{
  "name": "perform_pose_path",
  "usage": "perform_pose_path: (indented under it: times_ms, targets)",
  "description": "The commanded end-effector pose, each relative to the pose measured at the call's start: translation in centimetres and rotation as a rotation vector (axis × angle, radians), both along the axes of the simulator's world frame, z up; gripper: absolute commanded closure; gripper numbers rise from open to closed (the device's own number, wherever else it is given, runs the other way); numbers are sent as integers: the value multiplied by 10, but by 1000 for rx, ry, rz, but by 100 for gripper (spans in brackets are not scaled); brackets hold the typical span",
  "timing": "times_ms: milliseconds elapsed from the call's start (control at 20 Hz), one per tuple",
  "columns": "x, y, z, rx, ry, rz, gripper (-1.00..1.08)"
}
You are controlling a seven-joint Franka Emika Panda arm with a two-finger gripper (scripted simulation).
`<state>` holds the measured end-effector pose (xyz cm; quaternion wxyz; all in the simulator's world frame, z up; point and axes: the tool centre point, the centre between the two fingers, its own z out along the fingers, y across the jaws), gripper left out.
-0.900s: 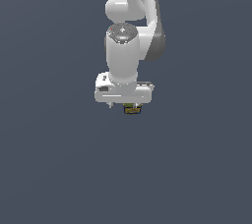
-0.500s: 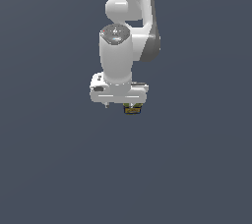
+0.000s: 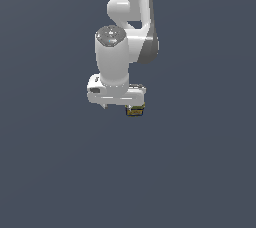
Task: Pick up the object and move it to a goal position.
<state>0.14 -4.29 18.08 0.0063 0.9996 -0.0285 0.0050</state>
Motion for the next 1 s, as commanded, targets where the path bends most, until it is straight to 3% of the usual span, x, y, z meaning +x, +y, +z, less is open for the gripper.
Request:
perform_pose_path:
  times_ms: [0, 450, 950]
  targets:
    - [-1, 1, -1, 0, 0, -14, -92]
    - [-7, 9, -7, 4, 0, -130, -92]
    - [-19, 23, -20, 9, 0, -357, -92]
